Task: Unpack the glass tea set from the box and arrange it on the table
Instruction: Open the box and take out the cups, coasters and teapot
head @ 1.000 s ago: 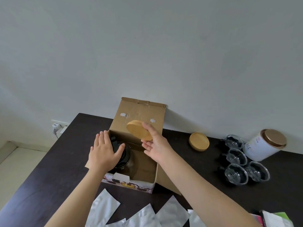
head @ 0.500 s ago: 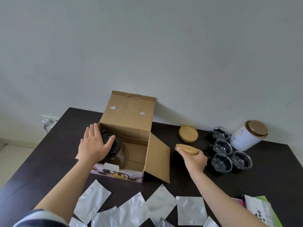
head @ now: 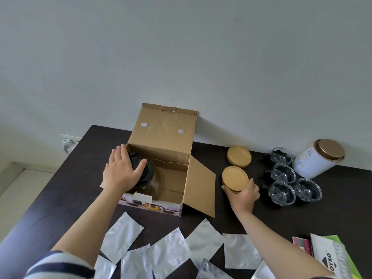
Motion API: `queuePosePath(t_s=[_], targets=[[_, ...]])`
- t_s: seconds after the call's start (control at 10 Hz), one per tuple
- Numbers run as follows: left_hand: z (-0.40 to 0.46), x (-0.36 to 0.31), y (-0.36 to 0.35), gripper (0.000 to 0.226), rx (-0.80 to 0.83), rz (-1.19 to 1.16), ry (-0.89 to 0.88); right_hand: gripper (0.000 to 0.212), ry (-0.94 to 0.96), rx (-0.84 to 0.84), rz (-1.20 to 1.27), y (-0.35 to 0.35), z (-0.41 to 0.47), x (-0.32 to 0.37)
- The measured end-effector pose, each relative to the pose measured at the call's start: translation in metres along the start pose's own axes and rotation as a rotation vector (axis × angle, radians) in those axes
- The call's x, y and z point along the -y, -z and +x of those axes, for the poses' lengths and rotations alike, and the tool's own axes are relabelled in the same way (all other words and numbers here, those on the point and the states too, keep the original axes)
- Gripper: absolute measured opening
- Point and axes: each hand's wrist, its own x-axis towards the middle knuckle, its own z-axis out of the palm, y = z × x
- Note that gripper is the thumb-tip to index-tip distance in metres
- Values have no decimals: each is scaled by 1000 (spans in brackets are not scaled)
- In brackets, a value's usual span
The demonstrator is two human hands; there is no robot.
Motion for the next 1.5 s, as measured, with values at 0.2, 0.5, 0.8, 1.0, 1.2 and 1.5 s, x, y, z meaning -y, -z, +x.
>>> queuePosePath(t_s=[0.2,0.5,0.8,1.0,1.2,1.5], targets=[[0,0,-1,90,-8,-2,-2,118,3,42,-11,4,2,-4],[0,-2,1,91,-17,-8,2,110,1,62,-14,8,-10,13],[-3,-1,1,93,19,-89,1,61,428,61,268,9,-78,94],[-2,10,12,98,102,-382,-104,44,613,110,225,-13,-127,135],[2,61,20,132,381,-337,-452,52,514,493,96,-43,-139,177],[3,73,12,147,411,-370,-485,114,464,791,-320,-64,-142,219]])
